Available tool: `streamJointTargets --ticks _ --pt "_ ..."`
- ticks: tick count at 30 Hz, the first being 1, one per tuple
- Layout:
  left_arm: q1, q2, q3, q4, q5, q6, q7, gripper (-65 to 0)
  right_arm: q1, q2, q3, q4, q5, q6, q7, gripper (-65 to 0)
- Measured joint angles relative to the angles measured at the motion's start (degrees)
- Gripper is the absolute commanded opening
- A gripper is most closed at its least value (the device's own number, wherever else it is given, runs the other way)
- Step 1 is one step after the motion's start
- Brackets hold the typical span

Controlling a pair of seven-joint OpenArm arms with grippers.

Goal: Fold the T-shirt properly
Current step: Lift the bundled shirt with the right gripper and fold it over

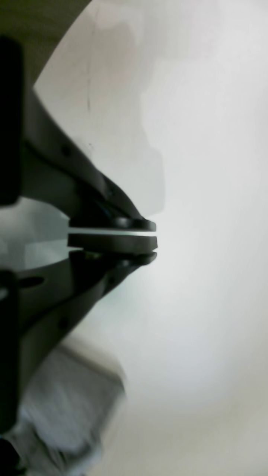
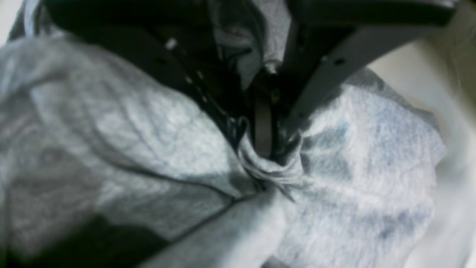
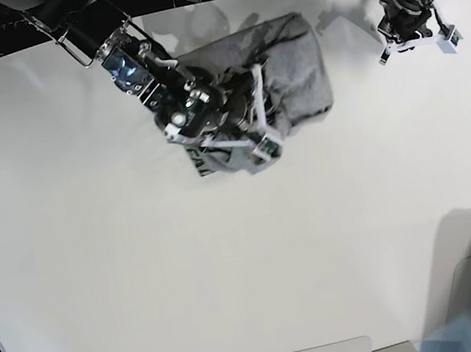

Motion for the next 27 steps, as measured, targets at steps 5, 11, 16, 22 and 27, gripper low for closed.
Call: streamJointTargets --ticks 5,11,16,22,27 --pt "0.15 0.02 0.0 0.0 -0.26 0.0 0.0 -63.2 2.34 5.49 8.04 -1.07 -1.44 -0.42 -0.2 -65.0" --pt "-0.07 0.0 0.04 -0.02 0.02 -0.04 3.13 -63.2 1.36 6.78 11.08 8.28 -1.77 -0.68 -1.95 -65.0" --pt "-2.56 0.31 0.04 -0.02 -0.17 -0.04 5.2 -63.2 0.31 6.47 10.93 20.98 -1.86 -0.68 -1.97 -65.0" --pt "-2.45 0.31 0.04 -0.02 -0.2 -0.02 6.03 -63.2 1.44 3.74 8.57 21.16 -2.25 -0.55 -7.04 -65.0" --pt "-2.54 0.31 0.04 -0.02 -0.17 -0.04 6.03 -63.2 3.78 4.28 -4.85 17.42 -2.19 -0.74 -6.99 -65.0"
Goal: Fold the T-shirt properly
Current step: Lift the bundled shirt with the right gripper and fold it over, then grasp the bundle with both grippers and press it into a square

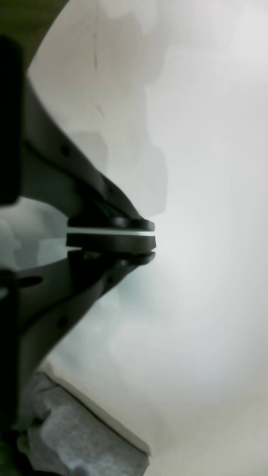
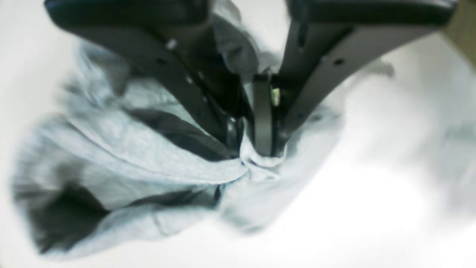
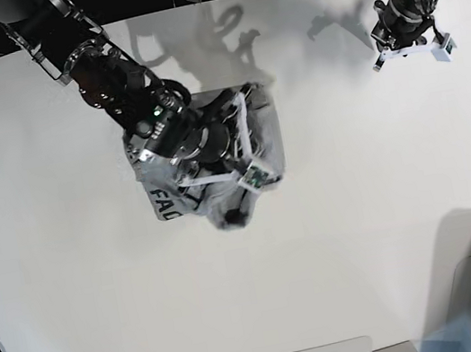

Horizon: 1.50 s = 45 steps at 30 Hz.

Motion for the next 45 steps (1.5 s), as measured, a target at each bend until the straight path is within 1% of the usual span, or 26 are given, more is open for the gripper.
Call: streamJointTargets --ticks 3,4,9,11,12,13,16,18,21,22,24,26,28,30,32,34,37,38,39,40,42,43,44,45 --pt "0.11 0.02 0.0 0.0 -0.02 0.02 -0.09 -63.2 2.93 -0.76 -6.67 -5.55 1.01 0.11 0.09 -65.0" --pt "0.17 0.02 0.0 0.0 -0.02 0.04 0.07 -63.2 3.5 -0.83 -7.8 -6.88 0.96 -0.11 0.17 -63.3" --pt "-0.17 -0.2 1.73 0.0 0.37 0.0 -0.37 -63.2 3.1 -1.77 -8.07 -7.41 0.11 -0.42 -0.15 -41.6" --pt "-0.11 -0.15 2.29 0.0 0.42 0.04 0.09 -63.2 3.19 -1.77 -9.03 -5.51 0.37 -0.15 -0.15 -34.8" --pt "0.0 -0.15 2.54 0.0 0.44 0.04 0.02 -63.2 3.32 -1.79 -9.46 -4.31 0.57 0.02 -0.02 -32.7" --pt "-0.17 -0.15 2.62 0.0 0.37 0.02 0.02 -63.2 3.32 -1.86 -9.49 -2.97 0.94 0.22 0.15 -32.3" --pt "-1.38 -0.15 2.8 0.0 0.42 0.04 0.02 -63.2 3.23 -1.95 -9.05 2.99 0.96 -0.09 0.28 -35.7" --pt "-1.77 -0.13 2.8 0.0 0.39 0.0 0.0 -63.2 2.27 -1.99 -6.43 7.87 1.01 -0.24 0.48 -40.8" --pt "-1.6 -0.13 2.8 0.0 0.44 0.02 0.0 -63.2 -0.61 -2.19 2.38 12.76 1.01 -0.26 0.39 -53.0" --pt "-1.46 -0.13 2.8 0.0 0.42 0.09 0.02 -63.2 -1.66 -1.92 5.44 13.31 0.39 -0.44 0.37 -57.9" --pt "-1.44 -0.15 2.8 0.0 0.44 0.04 0.02 -63.2 -3.45 -1.62 10.99 12.94 -0.07 -0.46 -0.42 -65.0" --pt "-1.81 0.02 2.8 0.0 0.2 0.0 0.02 -63.2 -5.29 -0.07 14.88 12.81 -0.04 -0.52 -1.01 -65.0" --pt "-2.71 0.0 2.82 -0.02 0.22 0.04 0.02 -63.2 -6.47 2.16 16.65 12.81 0.11 -0.42 -2.78 -65.0" --pt "-3.32 -0.11 2.82 0.0 0.2 0.0 0.0 -63.2 -7.78 3.41 17.92 12.81 0.04 -0.42 -2.93 -65.0" --pt "-3.34 0.0 2.82 0.0 0.15 0.0 0.02 -63.2 -9.11 3.48 19.32 12.79 -0.11 -0.44 -2.97 -65.0" --pt "-3.17 -0.02 2.82 0.0 0.24 0.04 0.0 -63.2 -9.38 3.3 19.37 11.56 0.37 -0.39 -2.95 -65.0" --pt "-3.19 0.02 2.82 0.0 0.17 0.02 0.04 -63.2 -9.09 2.1 19.37 6.56 0.0 -0.42 -2.49 -65.0" --pt "-3.21 0.0 2.82 0.0 0.2 0.02 0.02 -63.2 -8.66 1.49 18.6 3.67 -0.37 -0.17 -2.45 -65.0" --pt "-3.21 0.0 2.82 0.0 0.22 0.02 -0.09 -63.2 -7.91 1.36 16.5 0.94 -0.72 -0.26 -2.67 -65.0" --pt "-3.21 -0.02 2.82 0.0 0.2 0.02 0.0 -63.2 -6.75 1.62 12.7 -1.6 -0.83 -0.24 -2.6 -65.0" --pt "-3.19 0.04 2.82 0.0 0.2 0.04 0.09 -63.2 -4.94 1.38 2.25 -5.03 -0.28 -0.2 -2.23 -65.0" --pt "-3.19 0.07 2.84 0.0 0.2 0.0 0.0 -63.2 -3.96 1.03 -3.63 -6.34 0.2 0.37 -2.14 -65.0" --pt "-3.21 0.0 2.82 0.0 0.02 0.0 -0.02 -63.2 -3.21 0.57 -8.87 -6.99 0.59 1.77 -1.97 -65.0" --pt "-3.19 0.02 2.82 0.0 0.0 0.0 -0.02 -63.2 -3.02 0.09 -12.79 -6.75 1.31 2.99 -2.12 -65.0"
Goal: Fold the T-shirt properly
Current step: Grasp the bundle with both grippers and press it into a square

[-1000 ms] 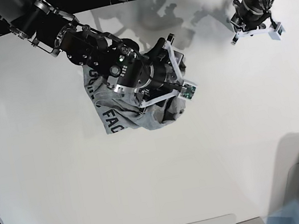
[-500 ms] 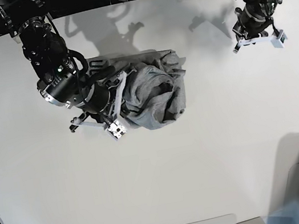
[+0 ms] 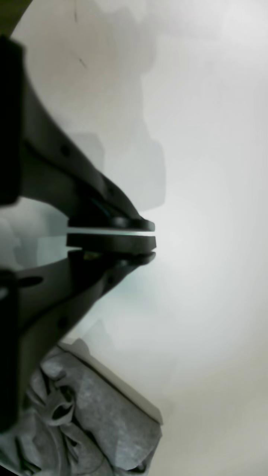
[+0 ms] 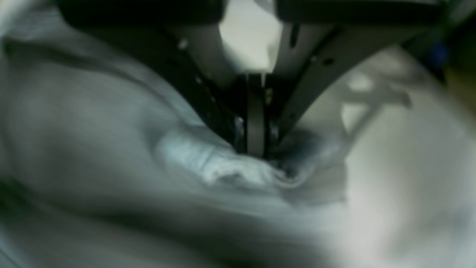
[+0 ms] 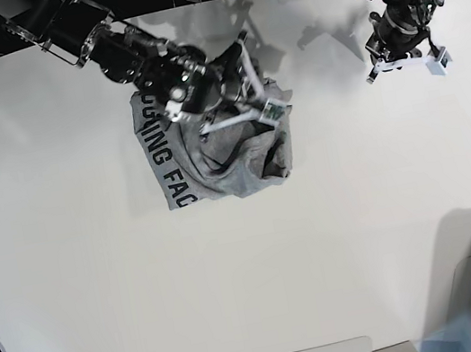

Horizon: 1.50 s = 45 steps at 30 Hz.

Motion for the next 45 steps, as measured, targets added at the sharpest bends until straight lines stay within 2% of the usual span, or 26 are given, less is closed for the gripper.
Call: streamJointTargets --ticks 2,5,9,12,17,20,24,30,33,35,37,39,41,43,45 --pt "0.02 0.02 0.0 0.0 0.02 0.04 0.04 -63.2 0.04 -1.05 -4.22 2.86 0.5 1.66 -0.52 -65.0" --pt "0.02 0.83 0.0 0.0 0.04 0.02 0.07 -63.2 0.72 -2.36 -3.61 9.38 -0.39 1.53 0.0 -65.0" --pt "-0.07 0.76 0.04 0.0 0.0 0.04 0.02 -63.2 0.92 -1.97 3.52 12.33 -0.7 1.62 -0.24 -65.0" --pt "-0.13 0.81 0.04 0.0 0.13 0.02 0.07 -63.2 1.05 -1.79 10.29 12.26 -4.92 1.38 -0.42 -65.0" --pt "0.0 1.77 0.04 0.0 0.02 0.02 0.11 -63.2 1.16 -1.66 12.55 9.16 -7.76 1.57 -0.57 -65.0" --pt "0.0 1.88 0.04 0.0 0.02 0.02 -0.02 -63.2 2.71 -2.4 11.8 3.98 -7.76 1.92 -0.87 -65.0" --pt "-0.02 1.95 0.07 0.0 -0.02 0.0 0.09 -63.2 8.92 -7.37 11.32 -6.88 -8.33 1.86 -0.31 -65.0" --pt "0.02 1.92 0.04 0.0 -0.02 0.0 0.02 -63.2 18.25 -13.75 10.32 -21.68 -8.87 1.92 8.46 -65.0" --pt "0.13 1.9 0.04 0.0 0.0 0.04 0.02 -63.2 23.56 -17.51 5.6 -35.06 -8.28 2.01 14.25 -65.0" --pt "0.13 1.88 0.04 0.0 -0.02 0.04 0.07 -63.2 24.87 -17.51 0.24 -38.53 -8.07 1.84 16.04 -65.0" --pt "0.0 1.88 0.04 0.0 0.07 0.0 -0.15 -63.2 23.28 -16.26 -2.99 -35.06 -8.59 1.2 15.06 -65.0" --pt "0.02 1.95 0.07 0.0 -0.07 0.02 0.09 -63.2 20.48 -15.91 -1.9 -27.82 -8.52 1.42 14.71 -65.0" --pt "0.02 1.9 0.09 0.02 -0.04 0.04 0.09 -63.2 18.67 -16.02 2.29 -20.15 -7.17 1.95 15.06 -65.0" --pt "-0.33 1.79 0.09 0.02 0.02 0.11 0.04 -63.2 17.38 -15.43 8.74 -12.96 -7.21 0.94 13.68 -65.0" --pt "-3.1 1.55 3.02 0.52 0.9 0.52 -0.17 -63.4 17.44 -12.2 15.76 -7.74 -8.02 0.39 10.01 -65.0"
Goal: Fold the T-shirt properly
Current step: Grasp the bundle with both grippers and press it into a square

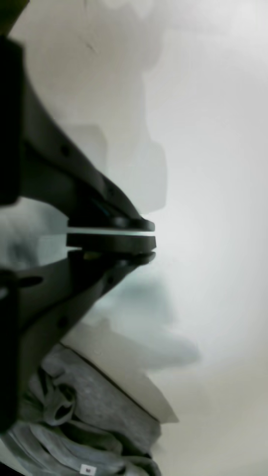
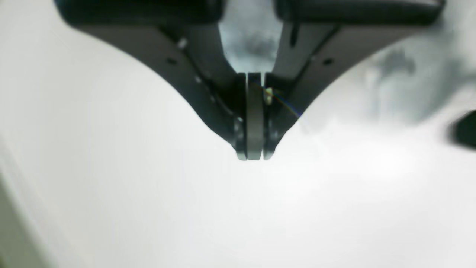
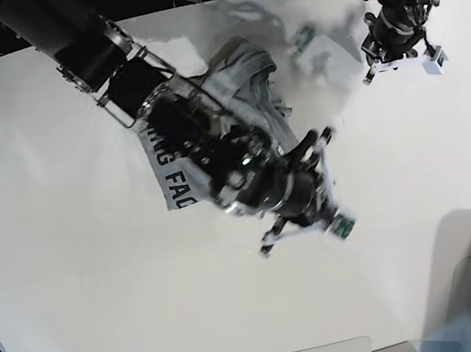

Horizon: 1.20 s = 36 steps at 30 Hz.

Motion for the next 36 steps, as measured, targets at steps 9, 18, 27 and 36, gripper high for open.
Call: streamJointTargets --ticks 9,18,27,36 --pt "-19.56 -0.04 25.62 6.64 -0.46 -0.7 5.44 -65.0 -7.56 14.78 15.72 6.45 0.7 -0.07 -6.75 -65.0" --pt "-30.12 0.0 50.03 -0.42 -0.44 -0.68 5.92 -65.0 -13.25 19.28 21.35 5.97 -0.35 6.71 -7.26 -65.0" --pt "-30.12 -0.9 52.13 -10.73 -0.07 -0.07 5.55 -65.0 -14.05 18.45 14.4 -4.52 -0.59 7.96 -2.67 -65.0" --pt "-30.45 -4.96 38.07 -16.06 -0.52 -0.5 5.57 -65.0 -16.72 18.45 2.91 -3.34 -1.51 7.72 -0.87 -65.0"
